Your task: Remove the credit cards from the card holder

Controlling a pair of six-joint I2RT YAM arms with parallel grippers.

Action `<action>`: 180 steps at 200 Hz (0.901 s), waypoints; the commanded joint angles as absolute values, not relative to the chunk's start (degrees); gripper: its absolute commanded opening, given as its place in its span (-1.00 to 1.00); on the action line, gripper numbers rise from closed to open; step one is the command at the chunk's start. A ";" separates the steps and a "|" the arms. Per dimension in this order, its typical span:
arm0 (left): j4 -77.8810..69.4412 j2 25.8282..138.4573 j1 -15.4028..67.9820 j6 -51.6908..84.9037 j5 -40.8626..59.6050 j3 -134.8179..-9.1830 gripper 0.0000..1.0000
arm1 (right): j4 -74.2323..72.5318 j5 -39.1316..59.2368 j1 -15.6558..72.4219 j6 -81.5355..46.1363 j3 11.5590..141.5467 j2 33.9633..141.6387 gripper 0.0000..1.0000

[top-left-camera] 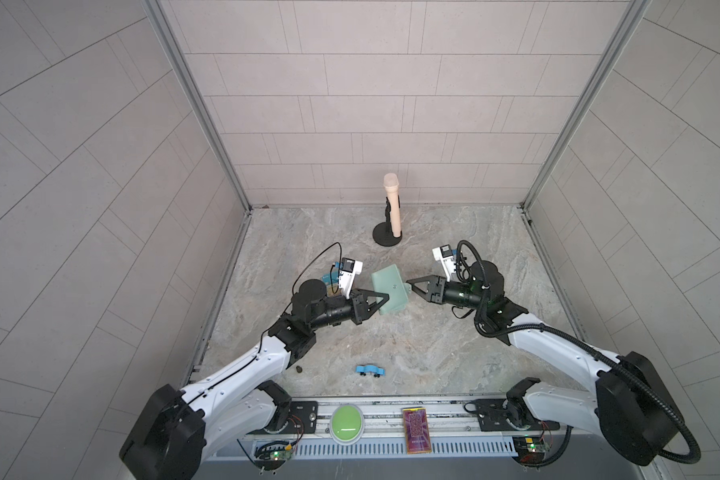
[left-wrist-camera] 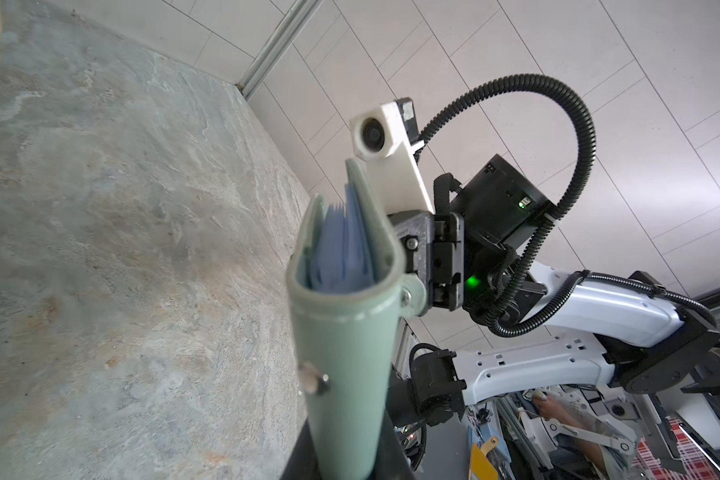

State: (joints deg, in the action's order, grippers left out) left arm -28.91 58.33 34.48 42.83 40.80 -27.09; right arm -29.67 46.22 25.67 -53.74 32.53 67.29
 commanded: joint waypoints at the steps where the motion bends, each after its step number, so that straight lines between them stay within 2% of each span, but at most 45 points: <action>1: -34.32 58.60 34.10 43.57 44.23 -29.56 -0.86 | -38.31 48.53 25.48 -58.36 31.63 66.09 -0.36; 31: -34.37 59.21 34.01 43.59 43.59 -30.66 -0.85 | -40.81 48.61 25.44 -59.44 29.92 65.87 -0.36; 86: -34.36 59.08 33.14 44.31 42.71 -31.37 -0.85 | -31.96 47.11 25.48 -53.99 28.21 61.14 -0.35; 151: -34.40 59.77 33.13 44.98 43.31 -31.82 -0.83 | -29.92 51.99 25.90 -52.20 29.17 57.88 -0.34; 180: -30.78 59.59 33.13 43.35 42.42 -32.44 -0.84 | -28.40 51.07 27.88 -49.99 29.99 57.85 0.07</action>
State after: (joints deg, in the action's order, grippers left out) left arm -30.68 59.83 33.39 44.56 42.33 -29.98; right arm -29.45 50.43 26.30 -52.69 28.21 58.50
